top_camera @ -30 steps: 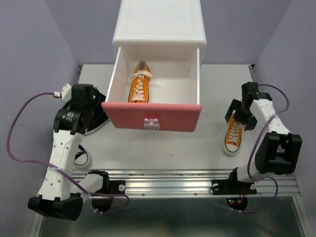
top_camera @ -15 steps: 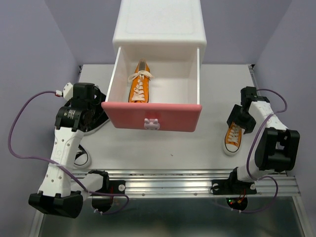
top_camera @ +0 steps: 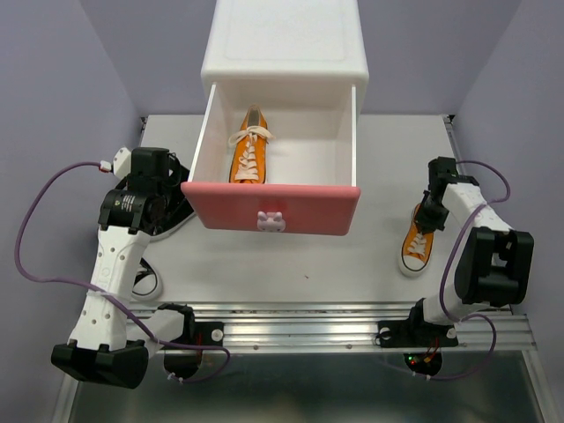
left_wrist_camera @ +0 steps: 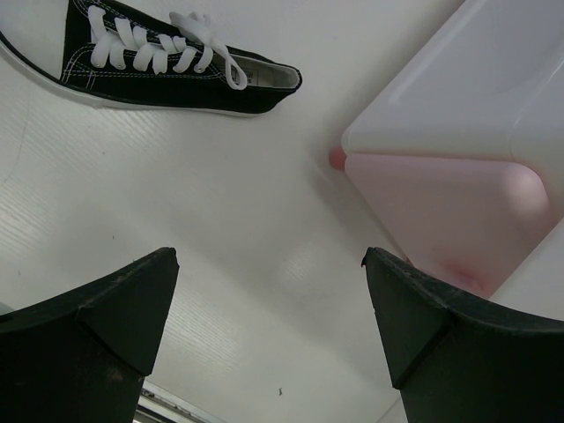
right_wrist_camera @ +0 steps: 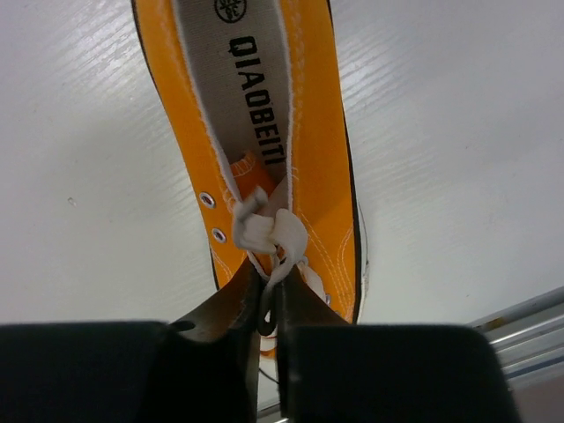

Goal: Place and organize the shoes in the shoe cabinet

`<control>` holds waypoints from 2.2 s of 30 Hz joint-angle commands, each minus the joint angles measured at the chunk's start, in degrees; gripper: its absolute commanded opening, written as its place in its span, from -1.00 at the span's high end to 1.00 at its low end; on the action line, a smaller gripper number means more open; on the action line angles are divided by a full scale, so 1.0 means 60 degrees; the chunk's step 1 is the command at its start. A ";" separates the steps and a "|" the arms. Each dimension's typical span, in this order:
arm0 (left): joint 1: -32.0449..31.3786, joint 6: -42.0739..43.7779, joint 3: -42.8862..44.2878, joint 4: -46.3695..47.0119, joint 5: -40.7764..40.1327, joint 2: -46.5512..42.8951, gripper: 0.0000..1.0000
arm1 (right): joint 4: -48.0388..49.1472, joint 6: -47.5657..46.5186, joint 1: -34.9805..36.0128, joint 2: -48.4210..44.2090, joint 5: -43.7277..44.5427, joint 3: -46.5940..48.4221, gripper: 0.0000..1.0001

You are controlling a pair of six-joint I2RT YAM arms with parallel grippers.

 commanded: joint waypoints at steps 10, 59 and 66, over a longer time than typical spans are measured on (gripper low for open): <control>0.0071 0.0200 0.0464 -0.0177 -0.0220 -0.0117 -0.97 | 0.0522 -0.0459 -0.0089 -0.1509 0.0685 0.0940 0.99; 0.0056 -0.0151 0.0933 -0.0045 -0.0264 0.0176 -0.97 | 0.6662 0.5606 0.5241 0.1624 -0.6316 1.3364 0.99; 0.0056 -0.0298 0.0640 0.0028 -0.0176 0.0161 -0.97 | 0.4674 0.4465 0.7333 0.1668 -0.5571 1.3202 0.99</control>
